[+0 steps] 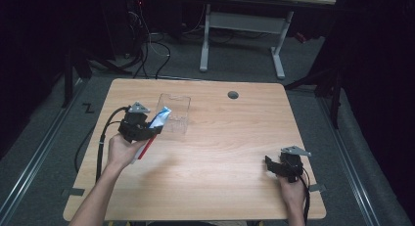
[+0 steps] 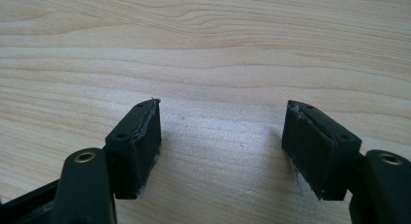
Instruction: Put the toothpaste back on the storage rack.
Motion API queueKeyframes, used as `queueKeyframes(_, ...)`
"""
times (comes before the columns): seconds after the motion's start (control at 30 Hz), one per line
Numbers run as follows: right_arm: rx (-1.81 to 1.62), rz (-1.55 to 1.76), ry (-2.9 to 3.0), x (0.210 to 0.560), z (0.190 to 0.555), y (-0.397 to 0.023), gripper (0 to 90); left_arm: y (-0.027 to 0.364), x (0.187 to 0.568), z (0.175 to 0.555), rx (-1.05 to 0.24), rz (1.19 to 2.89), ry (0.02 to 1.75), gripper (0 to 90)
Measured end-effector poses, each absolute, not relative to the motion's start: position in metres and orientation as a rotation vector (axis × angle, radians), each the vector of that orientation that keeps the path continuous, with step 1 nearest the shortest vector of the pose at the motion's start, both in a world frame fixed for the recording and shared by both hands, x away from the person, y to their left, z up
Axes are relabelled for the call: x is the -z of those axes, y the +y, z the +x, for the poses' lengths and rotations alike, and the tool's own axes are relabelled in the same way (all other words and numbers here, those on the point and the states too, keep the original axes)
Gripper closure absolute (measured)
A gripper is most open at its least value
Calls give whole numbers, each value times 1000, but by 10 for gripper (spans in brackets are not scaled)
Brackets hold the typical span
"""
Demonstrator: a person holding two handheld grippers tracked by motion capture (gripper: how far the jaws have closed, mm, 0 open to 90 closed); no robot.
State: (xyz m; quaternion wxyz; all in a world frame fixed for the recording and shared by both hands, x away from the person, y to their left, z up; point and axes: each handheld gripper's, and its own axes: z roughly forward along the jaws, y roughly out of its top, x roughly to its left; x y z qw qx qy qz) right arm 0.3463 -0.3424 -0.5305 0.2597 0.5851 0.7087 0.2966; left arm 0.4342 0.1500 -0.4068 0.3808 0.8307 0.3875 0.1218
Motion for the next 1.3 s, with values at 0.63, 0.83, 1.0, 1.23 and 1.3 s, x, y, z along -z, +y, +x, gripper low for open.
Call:
queueKeyframes(0.63, -804, 1585, 1920, 531, 346, -342, 305, 144, 393, 454, -332, 2041, 997, 691)
queueKeyframes(0.83, -804, 1585, 1920, 531, 346, -342, 305, 141, 388, 459, -346, 2039, 988, 690)
queueKeyframes(1.0, -804, 1585, 1920, 531, 346, -342, 305, 140, 384, 464, -353, 2029, 987, 691)
queueKeyframes(1.23, -804, 1586, 1919, 531, 346, -342, 305, 135, 378, 472, -361, 2016, 985, 691)
queueKeyframes(1.3, -803, 1585, 1920, 531, 346, -342, 305, 133, 376, 475, -366, 2007, 977, 691)
